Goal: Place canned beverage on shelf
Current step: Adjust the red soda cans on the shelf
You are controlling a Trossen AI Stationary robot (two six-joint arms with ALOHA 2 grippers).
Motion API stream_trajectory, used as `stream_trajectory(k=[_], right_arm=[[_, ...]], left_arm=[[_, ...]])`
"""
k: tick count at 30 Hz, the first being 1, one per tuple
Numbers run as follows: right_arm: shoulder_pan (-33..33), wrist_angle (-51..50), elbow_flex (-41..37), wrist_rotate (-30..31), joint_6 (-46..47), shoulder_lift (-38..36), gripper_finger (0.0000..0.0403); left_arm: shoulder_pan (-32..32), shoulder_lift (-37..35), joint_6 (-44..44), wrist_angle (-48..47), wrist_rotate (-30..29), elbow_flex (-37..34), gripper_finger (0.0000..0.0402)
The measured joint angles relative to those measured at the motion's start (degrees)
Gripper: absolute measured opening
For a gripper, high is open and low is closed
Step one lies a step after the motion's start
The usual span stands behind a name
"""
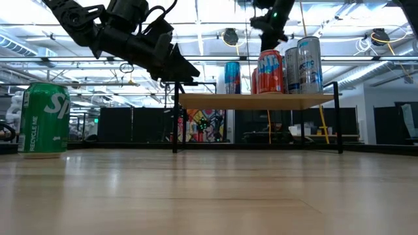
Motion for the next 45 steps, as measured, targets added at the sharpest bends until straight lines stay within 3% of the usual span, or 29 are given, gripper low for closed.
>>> stream_trajectory(k=[17,30,45], right_arm=[[5.42,-9.65,0.03,-0.13,3.21,-1.11,0.0000],[14.82,-15.81,0.03,-0.07,5.95,-1.09,0.0000],[15.88,-16.81,-2.21,0.09,7.96,-1.14,0.0000]], left_arm=[[-0.02,0.00,0.96,0.04,-1.09,0.00,0.0358],[-0.02,0.00,0.96,0.00,-1.27,0.02,0.0358],[-0.02,0.00,0.90,-0.11,-1.29,0.02,0.0358]])
